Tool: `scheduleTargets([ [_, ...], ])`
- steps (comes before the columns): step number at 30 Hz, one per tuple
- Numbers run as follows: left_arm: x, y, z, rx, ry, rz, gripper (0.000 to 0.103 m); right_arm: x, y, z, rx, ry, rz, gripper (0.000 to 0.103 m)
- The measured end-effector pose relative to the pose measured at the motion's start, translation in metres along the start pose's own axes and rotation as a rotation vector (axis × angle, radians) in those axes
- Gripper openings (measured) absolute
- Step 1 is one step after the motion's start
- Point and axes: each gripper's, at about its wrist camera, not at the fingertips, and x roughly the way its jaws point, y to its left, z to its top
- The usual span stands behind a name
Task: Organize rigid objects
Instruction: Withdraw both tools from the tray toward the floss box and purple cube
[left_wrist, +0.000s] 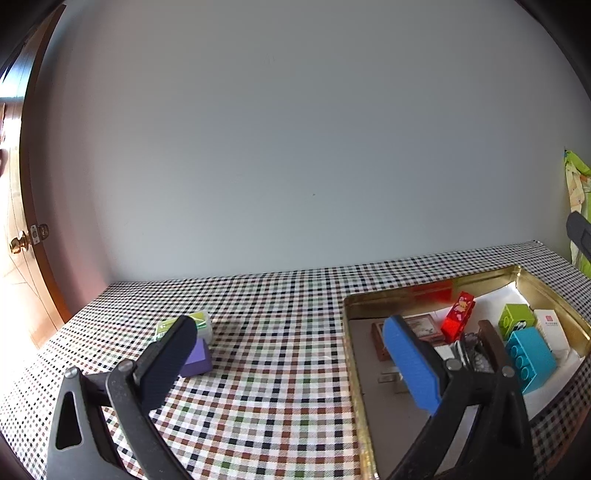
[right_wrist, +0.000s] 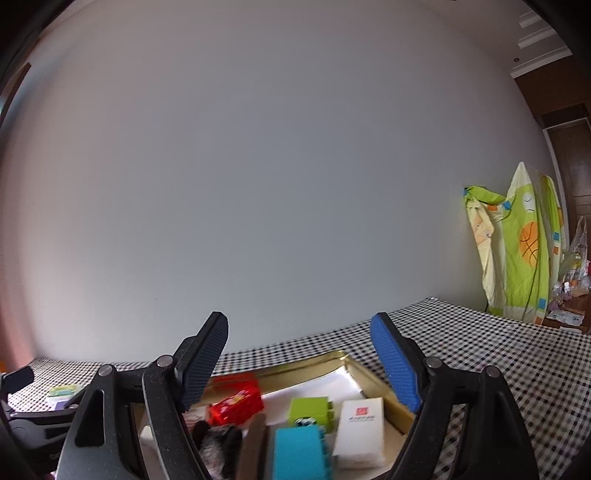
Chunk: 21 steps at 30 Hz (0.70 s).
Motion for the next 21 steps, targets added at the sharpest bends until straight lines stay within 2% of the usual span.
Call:
scheduleTargets([
  [12, -0.001, 0.029, -0.003, -0.025, 0.019, 0.001, 0.102, -0.010, 0.041, -0.008, 0.005, 0.044, 0.068, 0.081],
  [21, 0.005, 0.069, -0.007, -0.043, 0.032, 0.072, 0.102, -0.010, 0.087, -0.015, -0.010, 0.075, 0.158, 0.081],
])
